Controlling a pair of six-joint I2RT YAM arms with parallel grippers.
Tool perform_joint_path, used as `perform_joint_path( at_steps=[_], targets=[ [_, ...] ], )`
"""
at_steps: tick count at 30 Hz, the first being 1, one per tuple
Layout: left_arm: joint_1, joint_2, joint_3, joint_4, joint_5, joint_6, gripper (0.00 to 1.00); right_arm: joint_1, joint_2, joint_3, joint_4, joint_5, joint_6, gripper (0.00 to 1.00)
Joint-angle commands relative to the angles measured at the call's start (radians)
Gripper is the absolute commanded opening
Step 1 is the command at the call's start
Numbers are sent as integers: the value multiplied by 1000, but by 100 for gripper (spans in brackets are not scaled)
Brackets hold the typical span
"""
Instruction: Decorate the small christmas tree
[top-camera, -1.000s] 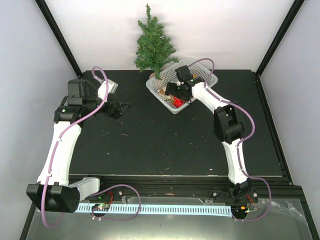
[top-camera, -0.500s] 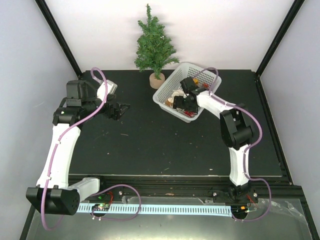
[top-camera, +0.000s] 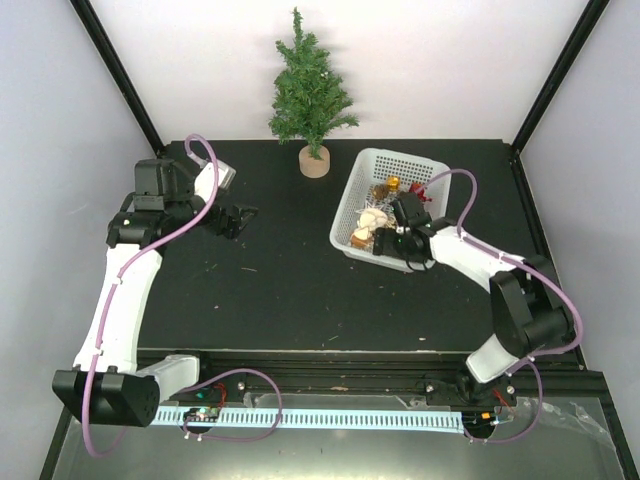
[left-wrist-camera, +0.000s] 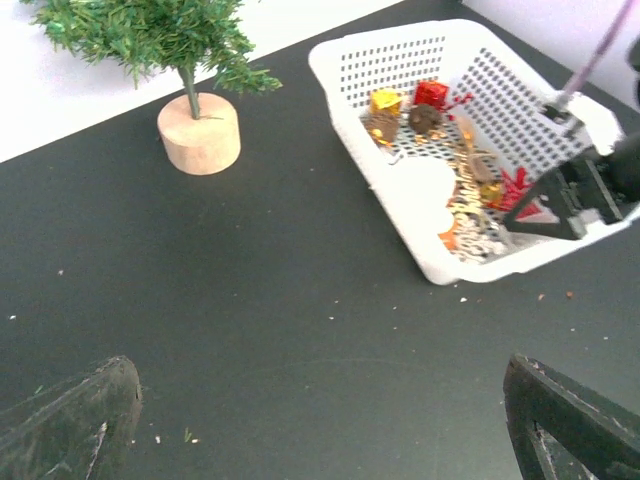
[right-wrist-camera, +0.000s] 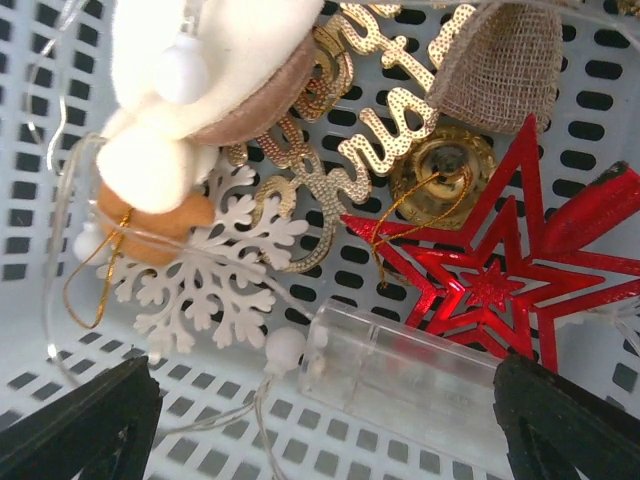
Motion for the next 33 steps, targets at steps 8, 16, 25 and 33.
perform_joint_path(
  at_steps=[8,16,25,33],
  targets=[
    [-7,58,82,154,-94,57,99,1,-438,-216,-52,-1,48,90],
    [-52,398,357,269,-113,28,92,2,-632,-147,-140,10,4,89],
    [-69,704,637,511,-60,-137,87,2,-641,-192,-58,-73,12,88],
    [-108,909,931,667,13,-219,77,2,-588,-182,-45,-78,-2,88]
  ],
)
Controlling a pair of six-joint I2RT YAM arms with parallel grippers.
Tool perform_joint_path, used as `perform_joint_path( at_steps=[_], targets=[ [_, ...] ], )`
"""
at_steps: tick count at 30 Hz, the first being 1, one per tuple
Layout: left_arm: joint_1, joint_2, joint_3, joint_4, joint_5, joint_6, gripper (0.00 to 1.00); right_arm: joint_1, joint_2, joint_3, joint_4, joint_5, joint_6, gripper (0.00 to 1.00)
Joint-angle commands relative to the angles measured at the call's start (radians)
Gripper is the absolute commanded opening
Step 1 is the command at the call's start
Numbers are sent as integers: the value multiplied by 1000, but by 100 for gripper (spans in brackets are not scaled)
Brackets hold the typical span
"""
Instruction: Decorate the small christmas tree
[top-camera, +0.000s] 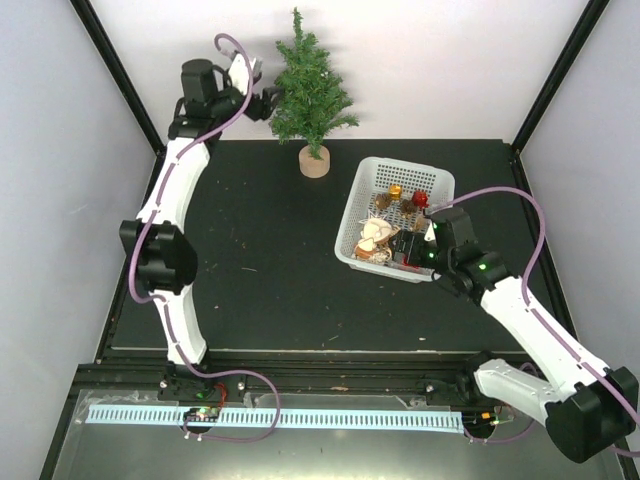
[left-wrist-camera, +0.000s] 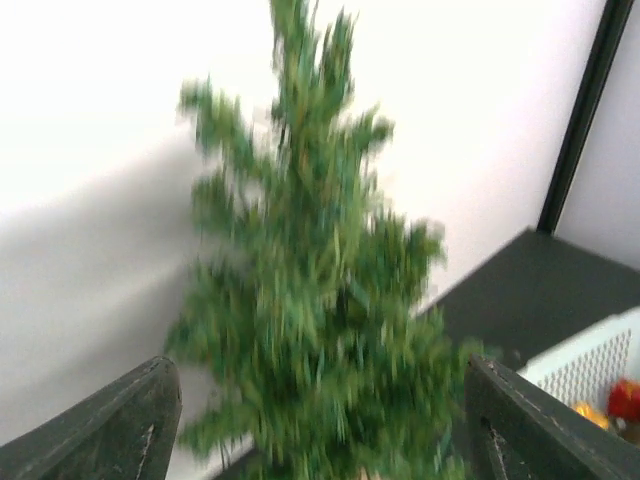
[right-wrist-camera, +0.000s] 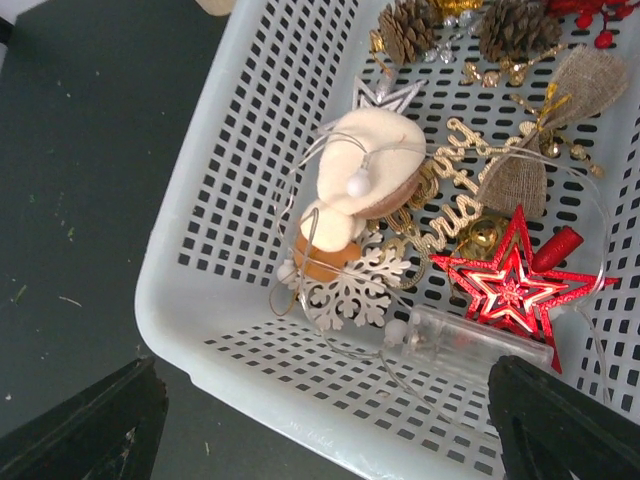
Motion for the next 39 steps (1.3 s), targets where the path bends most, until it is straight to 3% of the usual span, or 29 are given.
perform_joint_path(
  at_steps=[1,7,15,25,36,39],
  targets=[
    [-35,115,242,114,76,-76,75,2,25,4,25,-15,-14,88],
    [-89,251,423,109,67,-12,73,2,58,14,29,-13,-22,88],
    [-129,344,536,153,-117,17,94,2,102,21,41,-18,-25,88],
    [-143,372,620,263,-341,40,96,2,152,44,46,-23,-36,88],
    [-145,466,672,406,-399,28,95,2,196,95,2,-30,-34,88],
    [-146,512,720,444,-387,6,90,2,192,111,-26,-13,-38,88]
  ],
)
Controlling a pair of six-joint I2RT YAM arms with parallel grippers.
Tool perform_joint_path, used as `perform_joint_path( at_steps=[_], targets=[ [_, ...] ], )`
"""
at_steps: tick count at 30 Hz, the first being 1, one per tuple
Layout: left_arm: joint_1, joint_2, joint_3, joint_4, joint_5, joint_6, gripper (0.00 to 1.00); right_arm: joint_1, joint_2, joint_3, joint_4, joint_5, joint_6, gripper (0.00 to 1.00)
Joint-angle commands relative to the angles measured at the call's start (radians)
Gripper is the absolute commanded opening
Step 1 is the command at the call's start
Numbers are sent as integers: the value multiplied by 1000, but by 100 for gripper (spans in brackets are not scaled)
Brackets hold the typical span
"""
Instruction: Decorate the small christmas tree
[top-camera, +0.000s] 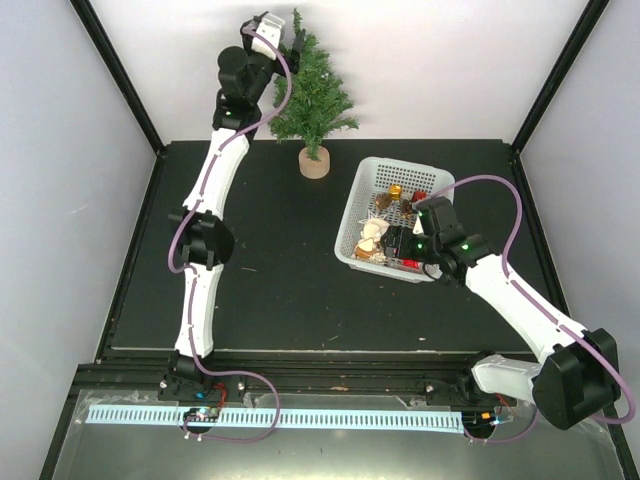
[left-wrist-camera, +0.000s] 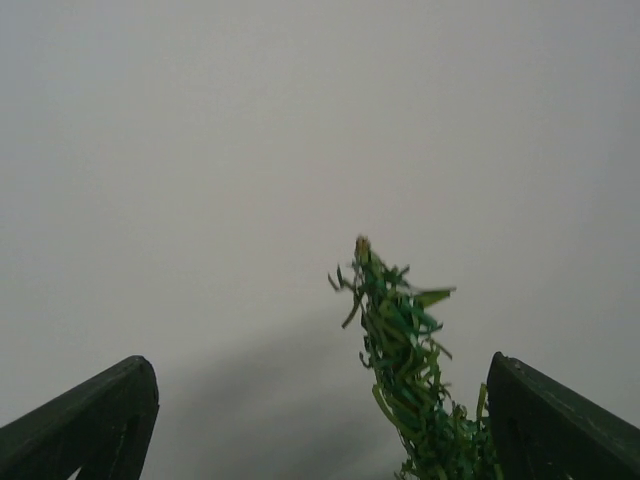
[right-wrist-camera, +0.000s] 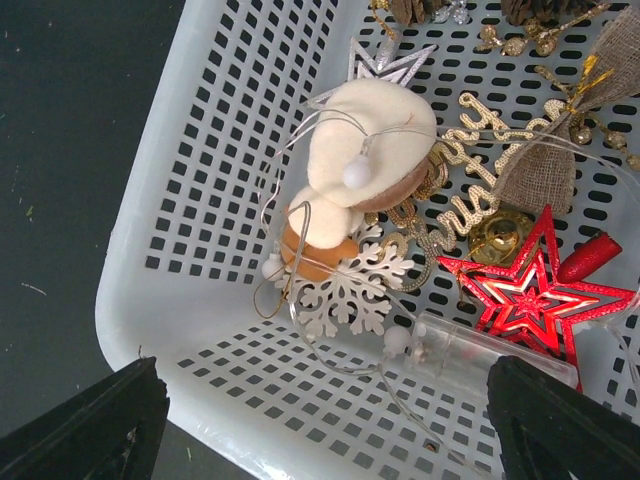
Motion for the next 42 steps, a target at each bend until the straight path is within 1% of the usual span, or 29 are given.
perform_joint_path(
  at_steps=[1,5,8,9,10,11,12,14,15,16,23,30,33,38,42],
  targets=[
    [-9,85,96,99,-17,-31,88,2,-2,49,-42,21,-12,88],
    [-11,147,154,137,14,-58,79,2,-5,60,-68,43,-13,88],
    [-15,175,177,161,40,-60,67,2,0,75,-92,55,-11,88],
    [-16,184,185,162,49,-58,59,2,2,77,-97,56,-11,88],
    [-17,189,193,164,57,-61,48,2,3,79,-99,57,-10,88],
    [-18,193,199,164,58,-68,33,2,2,79,-100,59,-9,88],
    [-18,196,204,164,54,-77,22,2,4,76,-100,61,-7,88],
    [-18,199,212,160,63,-90,9,2,7,71,-99,61,-4,88],
    [-20,200,217,157,71,-92,4,2,9,69,-99,60,-2,87],
    [-20,198,221,151,74,-96,2,2,10,65,-98,60,0,87],
    [-14,165,231,72,81,-110,2,2,-5,53,-89,64,0,87],
    [-2,83,223,-27,105,-134,2,2,-48,15,-74,61,3,87],
    [2,34,194,-69,132,-155,2,2,-69,-6,-66,55,8,87],
    [9,-58,131,-138,223,-220,2,2,-113,-43,-57,51,14,87],
    [16,-137,76,-183,244,-232,2,2,-158,-67,-58,51,17,87]
  ],
)
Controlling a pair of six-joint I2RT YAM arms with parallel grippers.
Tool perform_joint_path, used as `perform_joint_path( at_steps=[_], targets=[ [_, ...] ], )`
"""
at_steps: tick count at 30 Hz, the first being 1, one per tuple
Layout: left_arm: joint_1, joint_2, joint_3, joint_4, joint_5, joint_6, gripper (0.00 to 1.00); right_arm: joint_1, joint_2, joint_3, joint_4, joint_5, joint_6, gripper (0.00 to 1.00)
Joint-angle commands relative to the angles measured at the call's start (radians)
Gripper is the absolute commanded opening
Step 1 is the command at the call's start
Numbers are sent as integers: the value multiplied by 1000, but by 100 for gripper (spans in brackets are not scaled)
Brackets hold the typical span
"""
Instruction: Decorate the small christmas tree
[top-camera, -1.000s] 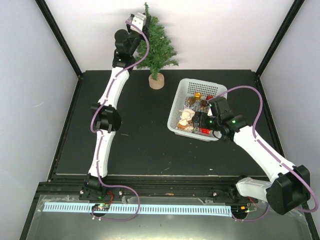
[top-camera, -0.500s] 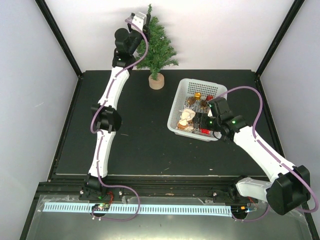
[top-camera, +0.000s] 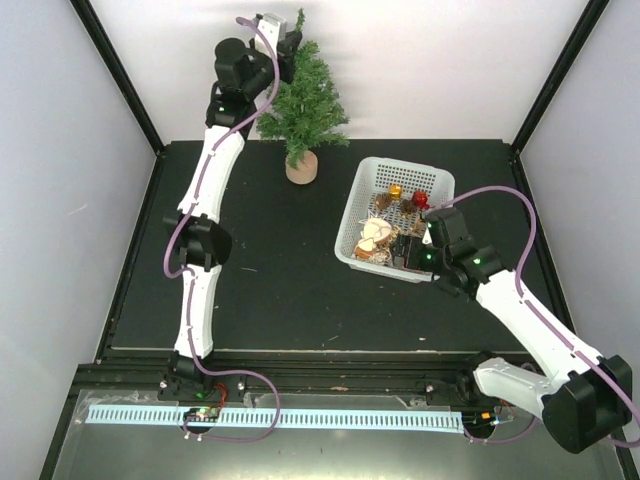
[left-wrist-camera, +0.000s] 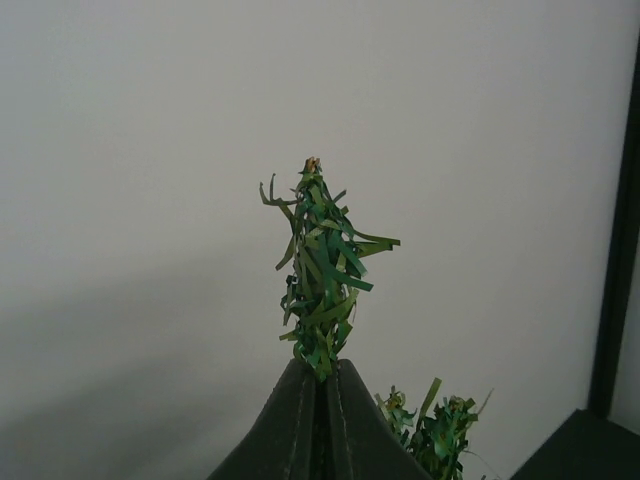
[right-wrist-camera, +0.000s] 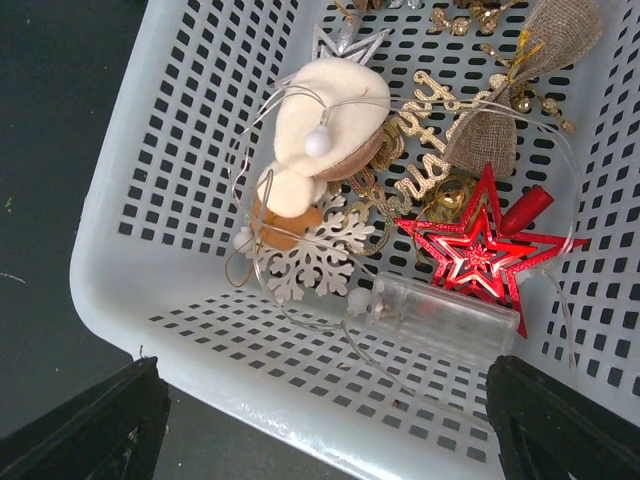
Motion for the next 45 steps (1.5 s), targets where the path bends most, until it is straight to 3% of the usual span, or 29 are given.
perform_joint_path(
  at_steps=[1,5,10,18,25,34,45],
  targets=[
    [14,-169,-20,-12,59,-39,2,2,-59,-26,16,3,12,87],
    [19,-279,-117,-65,84,-30,2,2,-93,-44,14,1,13,87],
    [21,-443,-346,-78,170,-60,2,2,-138,-71,14,-7,20,87],
    [15,-734,-802,1,248,-125,2,2,-229,-127,8,-26,33,87],
    [3,-961,-1109,95,337,-179,1,2,-293,-162,11,-41,31,87],
    [-4,-1180,-1283,99,401,-237,2,2,-359,-194,14,-71,55,86],
    [-4,-1327,-1481,178,492,-242,1,2,-450,-233,-22,-77,75,86]
  ],
)
